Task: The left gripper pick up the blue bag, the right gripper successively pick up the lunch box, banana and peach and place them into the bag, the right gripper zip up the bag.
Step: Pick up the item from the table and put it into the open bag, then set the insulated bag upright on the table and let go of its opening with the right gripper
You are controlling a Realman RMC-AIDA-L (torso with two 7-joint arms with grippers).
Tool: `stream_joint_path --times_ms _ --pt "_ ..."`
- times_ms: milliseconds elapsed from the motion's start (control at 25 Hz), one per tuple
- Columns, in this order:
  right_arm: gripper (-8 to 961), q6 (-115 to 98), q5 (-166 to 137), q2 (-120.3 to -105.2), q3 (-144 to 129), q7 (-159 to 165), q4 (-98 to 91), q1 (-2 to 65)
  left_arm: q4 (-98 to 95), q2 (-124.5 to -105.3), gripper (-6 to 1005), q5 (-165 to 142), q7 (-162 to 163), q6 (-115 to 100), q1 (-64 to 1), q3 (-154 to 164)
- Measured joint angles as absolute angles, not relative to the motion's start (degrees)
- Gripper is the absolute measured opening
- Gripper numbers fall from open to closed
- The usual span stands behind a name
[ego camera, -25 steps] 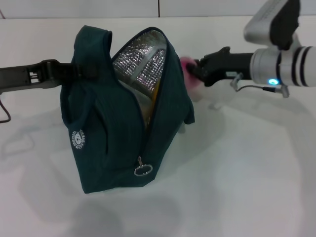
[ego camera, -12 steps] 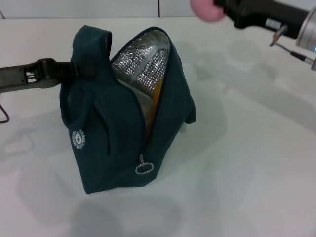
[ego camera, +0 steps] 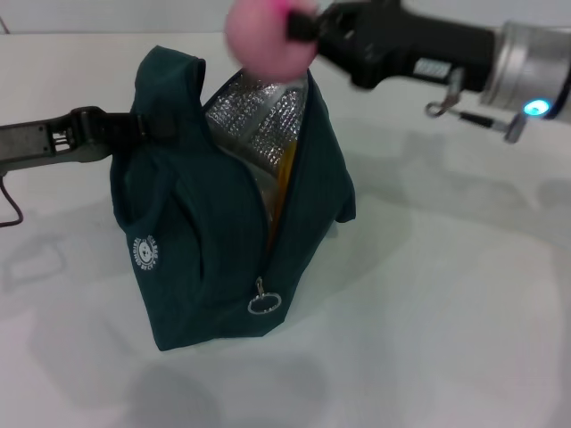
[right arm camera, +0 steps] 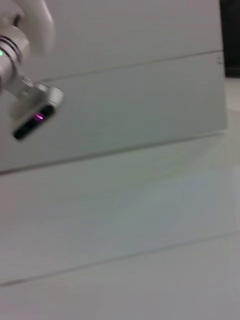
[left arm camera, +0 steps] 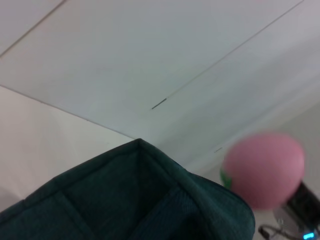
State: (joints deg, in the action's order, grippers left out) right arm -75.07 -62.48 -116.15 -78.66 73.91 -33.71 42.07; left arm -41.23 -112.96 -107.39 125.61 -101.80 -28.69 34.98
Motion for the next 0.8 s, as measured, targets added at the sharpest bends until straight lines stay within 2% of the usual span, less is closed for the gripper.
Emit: stream_joint_path --times_ms 480,800 --pt "139 -69.46 -61.74 -116.10 -86.67 76.45 -32.34 43.60 -38.43 -112.52 91 -104.64 124.00 -101.60 -28.51 34.80" --pt "274 -69.55 -60.75 -116.07 -86.53 76.83 -33.06 42.55 -38.35 -112.51 92 -104.66 123.92 -101.55 -28.37 34.80"
